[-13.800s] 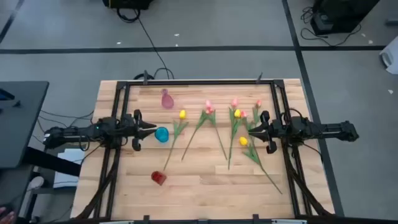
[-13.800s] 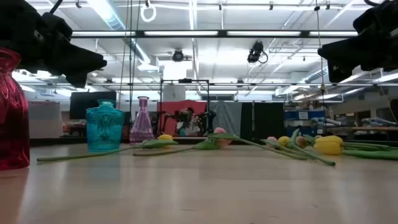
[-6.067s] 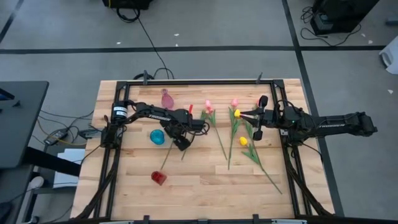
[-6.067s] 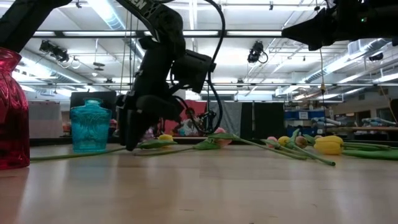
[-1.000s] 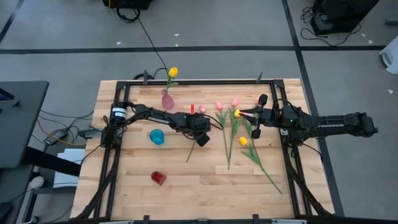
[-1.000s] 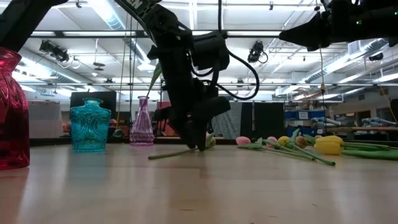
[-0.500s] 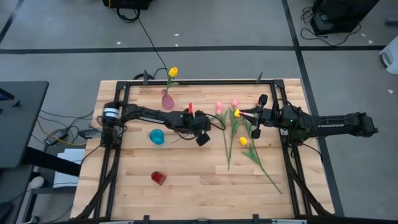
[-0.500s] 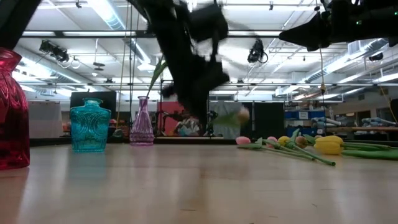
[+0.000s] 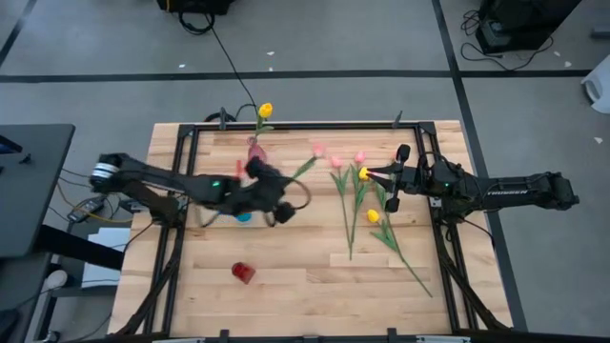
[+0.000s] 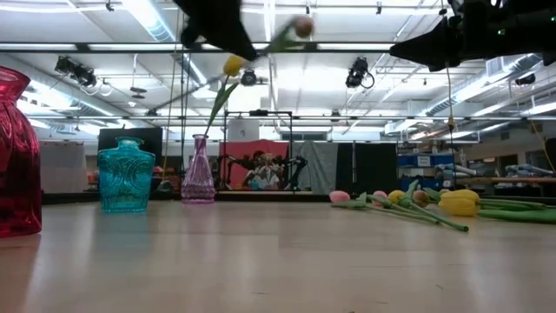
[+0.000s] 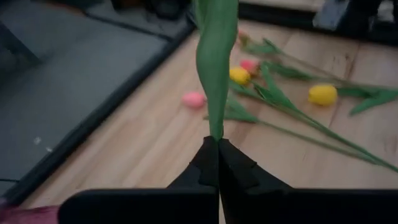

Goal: Sort flowers into vase by color
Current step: Put the pink flower into the blue flower vase

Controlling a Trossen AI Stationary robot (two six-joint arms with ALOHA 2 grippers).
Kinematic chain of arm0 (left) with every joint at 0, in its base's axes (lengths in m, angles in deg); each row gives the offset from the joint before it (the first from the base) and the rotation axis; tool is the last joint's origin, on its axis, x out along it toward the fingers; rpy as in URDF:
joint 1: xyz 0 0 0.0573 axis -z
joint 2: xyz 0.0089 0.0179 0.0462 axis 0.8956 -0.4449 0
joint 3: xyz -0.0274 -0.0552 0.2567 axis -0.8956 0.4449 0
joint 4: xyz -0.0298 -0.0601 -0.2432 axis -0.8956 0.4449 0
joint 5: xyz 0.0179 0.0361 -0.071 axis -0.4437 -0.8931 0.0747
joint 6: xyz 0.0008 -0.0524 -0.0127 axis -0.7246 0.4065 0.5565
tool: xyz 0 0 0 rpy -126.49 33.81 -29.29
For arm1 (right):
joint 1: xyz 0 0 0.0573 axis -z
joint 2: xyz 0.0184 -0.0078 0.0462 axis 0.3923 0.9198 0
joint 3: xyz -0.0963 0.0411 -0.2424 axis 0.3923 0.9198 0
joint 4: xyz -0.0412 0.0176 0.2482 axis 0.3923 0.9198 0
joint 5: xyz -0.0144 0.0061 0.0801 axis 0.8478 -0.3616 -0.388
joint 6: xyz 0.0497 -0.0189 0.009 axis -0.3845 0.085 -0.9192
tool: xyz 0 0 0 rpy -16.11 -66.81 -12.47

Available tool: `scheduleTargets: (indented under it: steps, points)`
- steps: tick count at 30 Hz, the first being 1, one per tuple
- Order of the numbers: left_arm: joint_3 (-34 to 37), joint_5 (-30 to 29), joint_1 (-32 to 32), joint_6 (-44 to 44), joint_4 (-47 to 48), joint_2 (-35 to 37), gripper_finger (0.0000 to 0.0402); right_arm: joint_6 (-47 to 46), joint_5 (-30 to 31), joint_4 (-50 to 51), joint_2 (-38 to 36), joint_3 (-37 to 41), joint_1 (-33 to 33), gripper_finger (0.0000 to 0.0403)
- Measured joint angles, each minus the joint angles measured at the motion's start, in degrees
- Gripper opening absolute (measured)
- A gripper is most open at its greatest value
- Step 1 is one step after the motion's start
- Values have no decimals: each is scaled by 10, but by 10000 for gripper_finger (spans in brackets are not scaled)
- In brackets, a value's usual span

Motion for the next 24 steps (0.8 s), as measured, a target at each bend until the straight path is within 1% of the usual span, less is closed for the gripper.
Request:
scheduleTargets:
  steps: [4, 9, 12, 16, 20, 24]
  points:
    - [92, -50, 24, -2, -76, 86, 1, -1, 0, -2, 0, 0, 0, 65]
    - [210, -65, 34, -17, -195, 179, 0, -2, -4, -6, 0, 0, 0, 65]
    - [261, -71, 33, -34, -228, 213, 0, -2, -4, -6, 0, 0, 0, 65]
    - [294, -78, 33, -65, -258, 247, 0, -2, -5, -6, 0, 0, 0, 65]
    - [297, -75, 33, -87, -259, 260, 0, -2, -5, -6, 0, 0, 0, 65]
    - [297, -59, 35, -80, -258, 261, 0, -2, -5, -6, 0, 0, 0, 65]
